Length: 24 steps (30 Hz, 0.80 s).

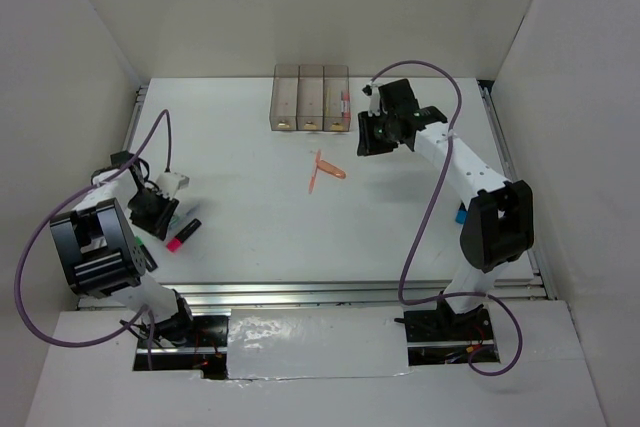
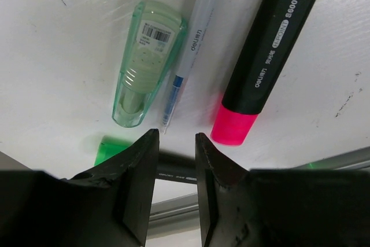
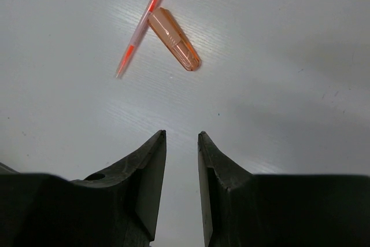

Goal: Sort the stationery into containers
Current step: Grab a piece of stationery with the left arm

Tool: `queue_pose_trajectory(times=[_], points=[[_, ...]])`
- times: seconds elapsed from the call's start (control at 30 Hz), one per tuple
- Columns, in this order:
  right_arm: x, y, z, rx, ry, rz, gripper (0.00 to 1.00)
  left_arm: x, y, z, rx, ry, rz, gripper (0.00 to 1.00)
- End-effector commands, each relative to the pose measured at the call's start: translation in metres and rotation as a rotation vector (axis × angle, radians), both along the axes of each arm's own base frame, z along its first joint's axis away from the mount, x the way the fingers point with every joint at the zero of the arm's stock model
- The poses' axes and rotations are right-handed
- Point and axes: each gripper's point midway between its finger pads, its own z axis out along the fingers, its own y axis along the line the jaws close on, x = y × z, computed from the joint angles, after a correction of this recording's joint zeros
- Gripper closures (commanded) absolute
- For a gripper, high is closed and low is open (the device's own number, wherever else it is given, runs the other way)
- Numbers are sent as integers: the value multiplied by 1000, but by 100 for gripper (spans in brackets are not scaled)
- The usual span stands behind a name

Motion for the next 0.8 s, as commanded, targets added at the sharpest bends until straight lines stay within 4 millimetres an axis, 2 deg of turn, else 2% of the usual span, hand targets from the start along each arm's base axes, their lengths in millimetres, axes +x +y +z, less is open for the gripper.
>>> queue_pose_trajectory(times=[0.0,0.77], points=[[-2,0,23,41,-47,8,65,12,7,2,7,-20,15,57],[1,-5,18,45,-29,-4,66,14,11,-19,11,16,2,57]])
